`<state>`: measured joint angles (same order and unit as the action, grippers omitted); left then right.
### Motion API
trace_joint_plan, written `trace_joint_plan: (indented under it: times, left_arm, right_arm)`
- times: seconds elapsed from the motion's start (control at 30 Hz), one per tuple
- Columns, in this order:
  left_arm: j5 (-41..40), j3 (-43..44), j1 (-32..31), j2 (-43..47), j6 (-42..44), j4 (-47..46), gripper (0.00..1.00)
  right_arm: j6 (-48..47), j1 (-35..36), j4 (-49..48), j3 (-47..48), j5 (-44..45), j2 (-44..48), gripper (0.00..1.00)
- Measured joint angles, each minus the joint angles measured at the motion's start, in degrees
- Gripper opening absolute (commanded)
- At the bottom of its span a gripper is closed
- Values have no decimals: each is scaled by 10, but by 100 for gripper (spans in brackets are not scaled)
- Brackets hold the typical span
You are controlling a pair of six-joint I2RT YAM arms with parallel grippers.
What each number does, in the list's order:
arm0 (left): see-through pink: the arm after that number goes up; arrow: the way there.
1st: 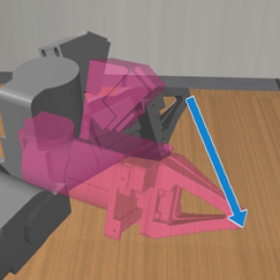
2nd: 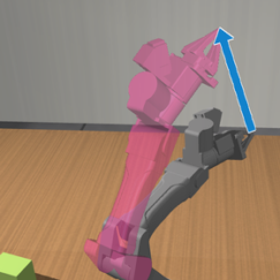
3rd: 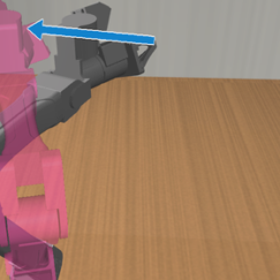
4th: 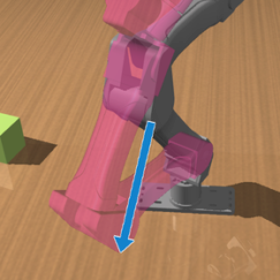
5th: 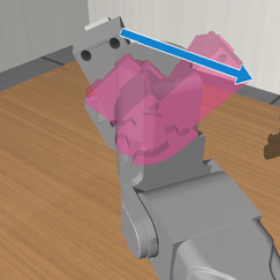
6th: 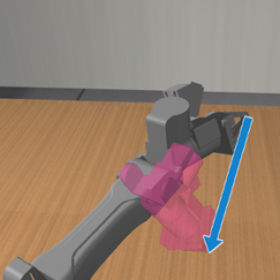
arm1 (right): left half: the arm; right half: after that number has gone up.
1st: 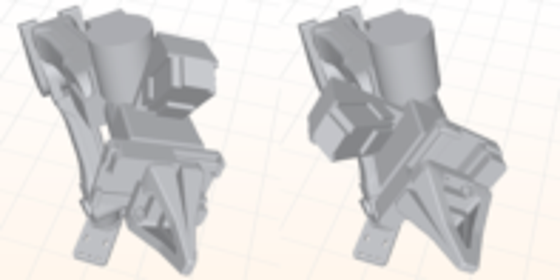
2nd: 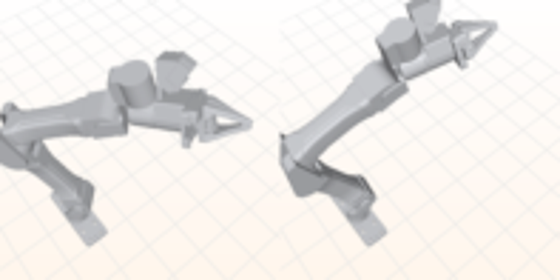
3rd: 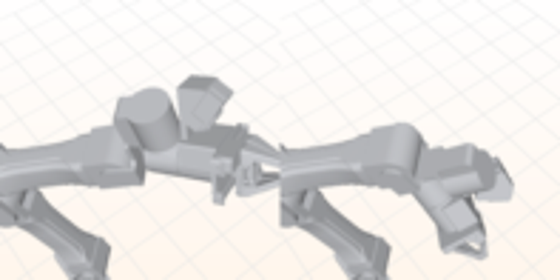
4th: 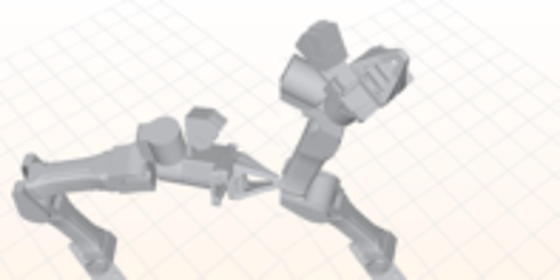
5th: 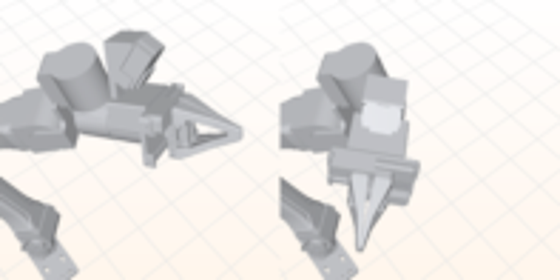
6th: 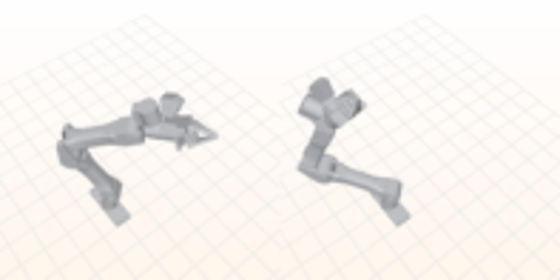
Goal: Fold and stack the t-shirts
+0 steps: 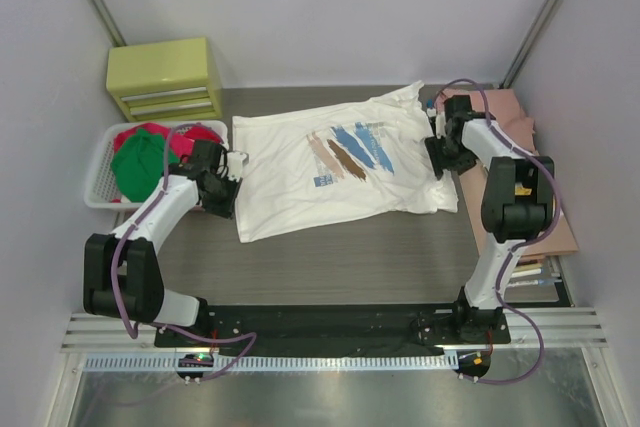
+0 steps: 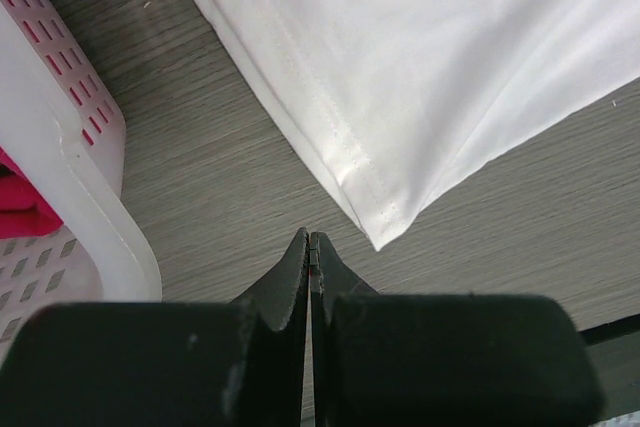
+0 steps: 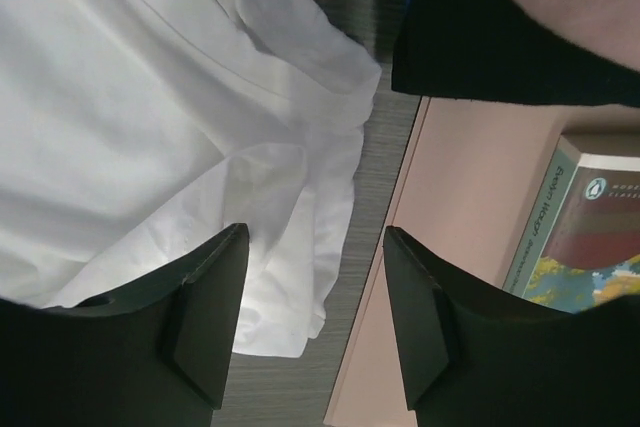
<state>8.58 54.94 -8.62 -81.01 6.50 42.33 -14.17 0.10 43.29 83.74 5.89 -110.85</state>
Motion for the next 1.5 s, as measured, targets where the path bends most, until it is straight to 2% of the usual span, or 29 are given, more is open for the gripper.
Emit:
trace_joint_plan:
  times: [0.13,0.27,0.43,0.77,0.9,1.07,1.5]
  left_arm:
    - [0,0,0,0,1,2,0]
    - [0,0,0,-1,2,1,0]
    - [1,0,-1,-13,1,1,0]
    - [2,0,-4,-14,0,1,0]
    - [1,0,-4,-13,0,1,0]
    - [-4,0,-4,-10,0,2,0]
    - [-10,0,-4,1,1,2,0]
  right_arm:
    - [-1,-11,-5,-52,-9,26,62]
    - [-5,-17,17,-103,-25,91,59]
    - [-5,-12,27,-122,-56,140,55]
    - [0,33,33,-124,-89,137,53]
    - [7,49,31,-115,-101,108,52]
    - [11,47,28,-111,-104,74,52]
    - [9,43,28,-119,-100,90,52]
